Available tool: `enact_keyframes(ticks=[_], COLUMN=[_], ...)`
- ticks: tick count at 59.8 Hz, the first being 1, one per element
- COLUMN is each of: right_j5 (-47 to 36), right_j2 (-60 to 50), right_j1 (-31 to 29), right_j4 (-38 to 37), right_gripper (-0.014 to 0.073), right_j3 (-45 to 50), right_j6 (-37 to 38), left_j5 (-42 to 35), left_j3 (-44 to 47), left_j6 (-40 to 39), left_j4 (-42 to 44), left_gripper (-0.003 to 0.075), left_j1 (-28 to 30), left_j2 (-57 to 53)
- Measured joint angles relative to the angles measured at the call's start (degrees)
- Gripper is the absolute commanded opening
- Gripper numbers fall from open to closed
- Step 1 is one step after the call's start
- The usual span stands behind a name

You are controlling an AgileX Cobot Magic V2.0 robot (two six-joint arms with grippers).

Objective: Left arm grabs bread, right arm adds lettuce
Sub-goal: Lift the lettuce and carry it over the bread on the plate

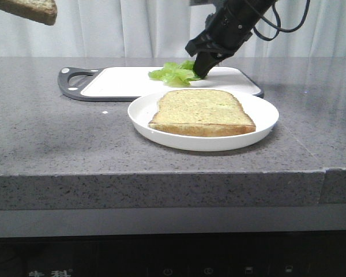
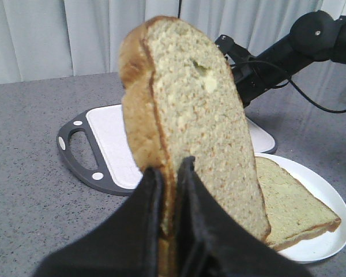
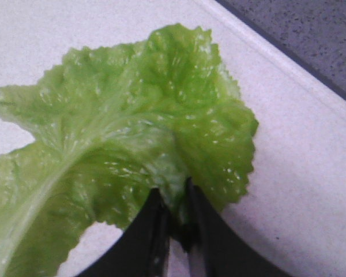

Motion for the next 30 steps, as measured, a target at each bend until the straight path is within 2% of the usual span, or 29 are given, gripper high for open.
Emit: enact_keyframes(ticks=[19,30], right_j5=[3.4,0.8], right_j2=[-9.0,-17.7], right_j1=[-0.1,0.4], right_j4=[-0.1,-0.1], right_gripper=[-0.006,-0.006], right_j3=[1.1,11.2], right_j6=[8.0,10.5], left_j5=[0.0,0.0], left_j3=[0.0,0.0], left_j6=[0.0,0.0], left_j4=[0.0,-0.2], left_gripper=[-0.0021,-0.0021], left_j1=[0.0,0.0], left_j2=[0.0,0.0])
